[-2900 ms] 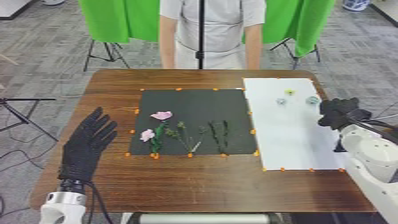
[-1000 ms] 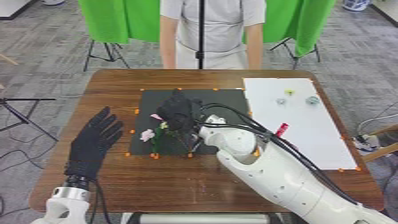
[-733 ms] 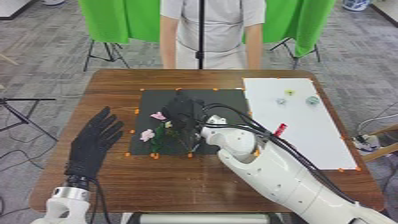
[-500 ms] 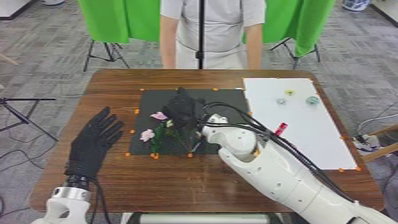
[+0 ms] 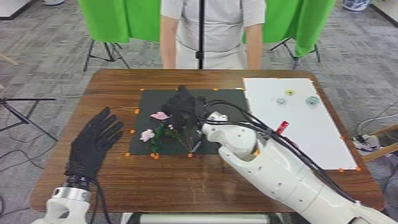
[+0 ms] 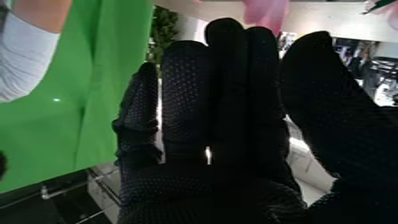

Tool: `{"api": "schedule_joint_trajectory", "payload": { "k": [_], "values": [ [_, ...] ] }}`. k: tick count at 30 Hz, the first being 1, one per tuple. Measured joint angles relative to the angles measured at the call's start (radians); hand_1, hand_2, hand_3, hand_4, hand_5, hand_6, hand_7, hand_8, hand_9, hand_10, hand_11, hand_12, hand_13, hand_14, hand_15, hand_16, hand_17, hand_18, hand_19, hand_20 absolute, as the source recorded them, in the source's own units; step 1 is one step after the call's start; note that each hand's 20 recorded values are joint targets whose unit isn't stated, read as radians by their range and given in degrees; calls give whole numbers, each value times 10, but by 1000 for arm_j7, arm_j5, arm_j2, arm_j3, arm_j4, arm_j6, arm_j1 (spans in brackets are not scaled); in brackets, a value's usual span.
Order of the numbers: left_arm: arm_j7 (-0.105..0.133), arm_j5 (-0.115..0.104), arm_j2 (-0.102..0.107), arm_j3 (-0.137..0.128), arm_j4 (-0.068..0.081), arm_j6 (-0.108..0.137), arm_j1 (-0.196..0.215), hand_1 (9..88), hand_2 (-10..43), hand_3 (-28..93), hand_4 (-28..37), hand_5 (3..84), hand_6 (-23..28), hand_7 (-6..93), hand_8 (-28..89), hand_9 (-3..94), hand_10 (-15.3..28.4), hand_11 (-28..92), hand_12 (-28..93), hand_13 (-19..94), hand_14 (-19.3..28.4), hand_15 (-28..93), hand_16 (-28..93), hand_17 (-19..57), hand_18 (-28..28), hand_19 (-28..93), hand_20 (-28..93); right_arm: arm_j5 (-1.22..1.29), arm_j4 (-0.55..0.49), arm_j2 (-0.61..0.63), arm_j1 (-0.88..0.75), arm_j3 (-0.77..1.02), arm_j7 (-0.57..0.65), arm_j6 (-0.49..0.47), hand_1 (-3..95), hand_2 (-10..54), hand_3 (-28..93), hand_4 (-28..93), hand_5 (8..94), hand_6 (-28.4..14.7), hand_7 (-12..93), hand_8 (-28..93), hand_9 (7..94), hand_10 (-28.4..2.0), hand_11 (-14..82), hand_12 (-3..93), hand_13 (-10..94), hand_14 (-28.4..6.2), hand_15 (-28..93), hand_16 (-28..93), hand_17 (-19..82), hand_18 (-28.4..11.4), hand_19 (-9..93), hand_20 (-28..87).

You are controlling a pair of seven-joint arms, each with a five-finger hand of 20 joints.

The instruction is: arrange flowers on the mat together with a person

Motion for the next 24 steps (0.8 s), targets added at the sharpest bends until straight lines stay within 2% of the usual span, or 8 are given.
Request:
{"api": "schedule_joint_trajectory", "payload": {
  "k": [2,4,7,12,15,20,24],
  "values": [
    [0,0,-1,-1,0,0,0,250,-22,717,-282,285,31,191,-104,240,115,158,162,202,142,223,26,-100,222,411,93,5,-23,6,-6,11,9,-22,345,-80,871,-281,558,30,383,-85,625,-81,332,278,560,-74,694,225,186,-185,722,466],
    [0,0,-3,-2,-1,0,1,251,-21,715,-282,286,31,191,-104,240,115,159,163,202,142,223,26,-100,222,411,93,34,-73,19,-22,34,23,-56,321,-28,884,-267,551,21,357,-102,609,-92,338,255,547,-78,671,214,180,-186,712,457],
    [0,1,-9,-4,-2,0,3,251,-21,716,-282,286,32,190,-104,241,116,159,162,203,141,224,25,-100,222,411,93,178,-207,52,-80,117,48,-140,279,30,888,-234,519,4,323,-173,546,-119,314,232,477,-100,608,183,146,-196,647,417],
    [4,2,-17,-10,-13,2,18,250,-22,717,-282,286,32,191,-104,240,115,159,161,202,141,223,25,-100,222,412,93,502,-467,123,-239,374,68,-355,234,62,866,-219,455,-31,248,-138,451,-148,260,229,378,-120,507,166,110,-213,573,359],
    [11,2,-20,-18,-23,4,31,251,-21,717,-282,286,32,191,-104,238,114,158,161,202,140,221,24,-99,223,412,92,615,-574,184,-333,516,146,-451,182,74,841,-213,422,-48,167,-100,411,-163,183,222,331,-142,407,174,91,-226,538,327],
    [24,2,-22,-27,-32,10,47,250,-22,718,-282,286,32,191,-104,234,113,157,161,199,139,218,24,-99,223,412,91,850,-658,256,-526,755,365,-466,136,73,812,-222,370,-50,98,-73,359,-162,91,214,283,-149,241,223,63,-228,463,283],
    [26,2,-24,-30,-33,10,51,251,-21,717,-282,284,32,190,-105,231,112,155,162,197,139,217,25,-99,222,411,90,1054,-665,254,-699,963,371,-446,132,71,802,-226,363,-50,95,-69,352,-159,79,213,278,-146,204,240,57,-227,444,271]
  ]
}}
